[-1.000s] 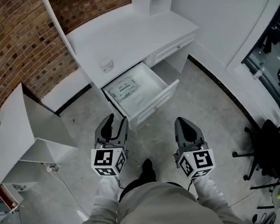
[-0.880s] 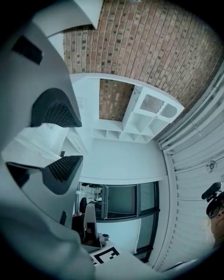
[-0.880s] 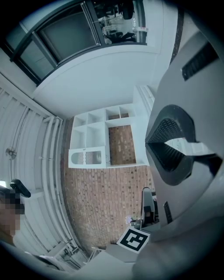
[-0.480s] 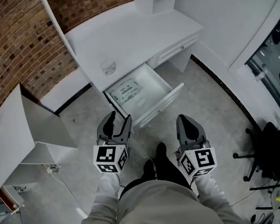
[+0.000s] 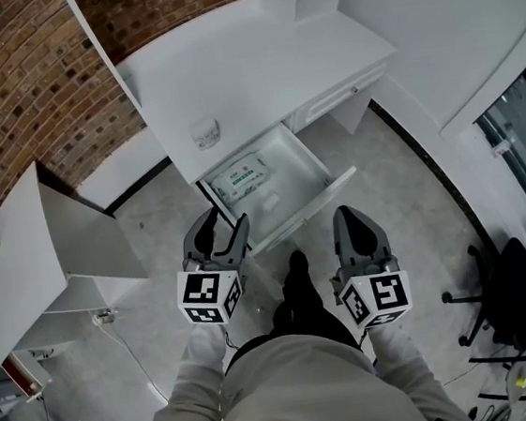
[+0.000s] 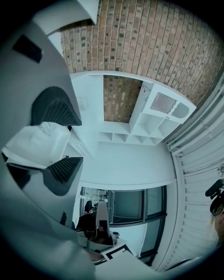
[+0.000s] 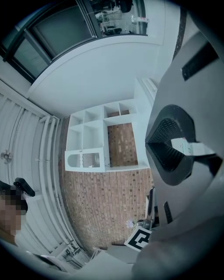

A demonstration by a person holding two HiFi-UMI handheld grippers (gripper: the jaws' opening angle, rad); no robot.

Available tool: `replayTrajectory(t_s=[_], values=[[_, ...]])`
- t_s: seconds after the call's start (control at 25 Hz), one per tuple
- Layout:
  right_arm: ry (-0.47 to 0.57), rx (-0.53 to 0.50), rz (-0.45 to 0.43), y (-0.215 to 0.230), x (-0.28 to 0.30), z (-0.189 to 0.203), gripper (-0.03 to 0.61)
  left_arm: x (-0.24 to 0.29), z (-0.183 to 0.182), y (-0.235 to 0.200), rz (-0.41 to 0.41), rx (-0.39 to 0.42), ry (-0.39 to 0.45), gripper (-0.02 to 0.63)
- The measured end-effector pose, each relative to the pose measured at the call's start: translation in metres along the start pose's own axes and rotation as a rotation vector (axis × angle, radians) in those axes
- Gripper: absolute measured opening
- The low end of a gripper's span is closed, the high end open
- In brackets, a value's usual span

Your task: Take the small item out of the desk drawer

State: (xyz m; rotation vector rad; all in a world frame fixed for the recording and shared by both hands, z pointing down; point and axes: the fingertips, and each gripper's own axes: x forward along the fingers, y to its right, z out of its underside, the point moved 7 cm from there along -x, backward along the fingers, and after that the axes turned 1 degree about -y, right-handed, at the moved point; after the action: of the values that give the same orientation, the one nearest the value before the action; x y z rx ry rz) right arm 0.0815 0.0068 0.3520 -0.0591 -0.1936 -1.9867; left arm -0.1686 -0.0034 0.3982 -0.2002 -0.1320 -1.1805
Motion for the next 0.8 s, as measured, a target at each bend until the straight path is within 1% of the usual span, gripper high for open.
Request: replayTrajectory(t_s=[0.28,0.8], values=[[-0.008,0.014,-0.012,0.023,0.042,-0.005,0.028,0.044,0.008,-0.011,-0.001,-0.006,-0.059,0.224],[-0.074,0.046,-0.015,0.076,0.111,0.000,0.028,0.133,0.034,-0.021,0.024,0.006,-0.223,0.241]])
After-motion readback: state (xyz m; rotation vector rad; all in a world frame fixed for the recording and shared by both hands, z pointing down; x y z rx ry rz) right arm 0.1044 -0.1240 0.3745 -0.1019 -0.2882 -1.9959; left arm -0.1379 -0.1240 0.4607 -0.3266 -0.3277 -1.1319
